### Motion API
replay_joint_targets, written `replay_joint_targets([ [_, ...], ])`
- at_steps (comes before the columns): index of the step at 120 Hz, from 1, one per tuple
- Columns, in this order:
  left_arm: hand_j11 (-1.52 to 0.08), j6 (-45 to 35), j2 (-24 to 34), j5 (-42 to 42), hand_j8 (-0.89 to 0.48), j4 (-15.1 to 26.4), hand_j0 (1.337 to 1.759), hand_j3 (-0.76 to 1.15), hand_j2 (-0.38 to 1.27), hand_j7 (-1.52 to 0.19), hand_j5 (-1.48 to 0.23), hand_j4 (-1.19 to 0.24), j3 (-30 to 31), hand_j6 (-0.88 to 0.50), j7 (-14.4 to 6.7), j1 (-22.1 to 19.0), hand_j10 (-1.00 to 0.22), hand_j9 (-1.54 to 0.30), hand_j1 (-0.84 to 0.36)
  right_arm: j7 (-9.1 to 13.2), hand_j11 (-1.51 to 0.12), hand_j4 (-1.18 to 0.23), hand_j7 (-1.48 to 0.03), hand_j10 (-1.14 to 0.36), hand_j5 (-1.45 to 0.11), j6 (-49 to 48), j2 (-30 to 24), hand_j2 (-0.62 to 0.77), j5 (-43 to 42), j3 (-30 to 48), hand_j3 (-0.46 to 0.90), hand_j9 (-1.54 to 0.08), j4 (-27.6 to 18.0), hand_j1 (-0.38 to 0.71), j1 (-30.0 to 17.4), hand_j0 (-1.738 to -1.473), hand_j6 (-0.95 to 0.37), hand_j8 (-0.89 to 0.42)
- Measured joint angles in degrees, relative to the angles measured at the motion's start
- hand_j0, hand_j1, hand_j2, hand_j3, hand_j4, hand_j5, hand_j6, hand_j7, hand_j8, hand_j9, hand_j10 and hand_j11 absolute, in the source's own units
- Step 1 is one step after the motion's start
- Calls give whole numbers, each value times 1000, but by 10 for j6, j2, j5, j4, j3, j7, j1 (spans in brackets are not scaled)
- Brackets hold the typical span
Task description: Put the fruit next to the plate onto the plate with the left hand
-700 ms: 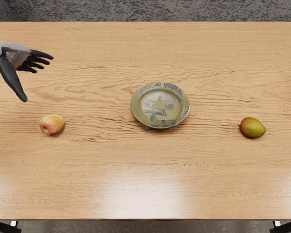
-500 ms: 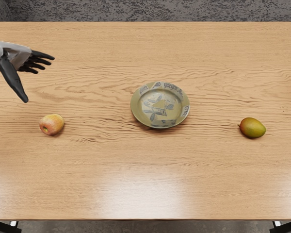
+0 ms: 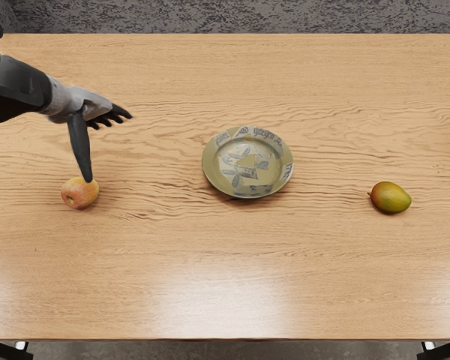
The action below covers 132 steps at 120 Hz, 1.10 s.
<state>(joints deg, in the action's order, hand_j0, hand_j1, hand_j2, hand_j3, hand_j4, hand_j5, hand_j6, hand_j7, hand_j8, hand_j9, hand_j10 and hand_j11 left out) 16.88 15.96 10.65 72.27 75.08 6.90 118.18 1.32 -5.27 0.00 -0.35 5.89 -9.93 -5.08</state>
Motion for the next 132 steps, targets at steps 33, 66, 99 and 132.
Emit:
replay_joint_targets([
  [33, -1, -255, -41, 118, -1, 95, 1658, 0, 0, -1, -1, -1, 51, -2, -36, -7, -1, -1, 348, 0, -20, -15, -20, -15, -20, 0, 0, -3, 0, 0, 0, -20, 0, -331, 0, -1658, -15, -15],
  [66, -1, -375, -94, 121, -1, 182, 1658, 0, 0, -1, -1, -1, 51, -1, -102, -31, -1, -1, 348, 0, -20, -15, -20, -15, -20, 0, 0, -3, 0, 0, 0, -20, 0, -331, 0, -1658, -15, -15],
  [99, -1, -393, -113, 116, -1, 198, 1658, 0, 0, -1, -1, -1, 14, -1, -152, -32, -1, -1, 348, 0, -20, -15, -20, -15, -20, 0, 0, -3, 0, 0, 0, -20, 0, -331, 0, -1658, -15, -15],
  [132, -170, -448, -116, 132, -131, 192, 1658, 0, 26, -170, -170, -131, 6, -131, -155, -58, -131, -170, 192, 0, -20, -15, -20, -15, -20, 0, 0, -3, 0, 0, 0, -20, 0, -331, 0, -1658, -15, -15],
])
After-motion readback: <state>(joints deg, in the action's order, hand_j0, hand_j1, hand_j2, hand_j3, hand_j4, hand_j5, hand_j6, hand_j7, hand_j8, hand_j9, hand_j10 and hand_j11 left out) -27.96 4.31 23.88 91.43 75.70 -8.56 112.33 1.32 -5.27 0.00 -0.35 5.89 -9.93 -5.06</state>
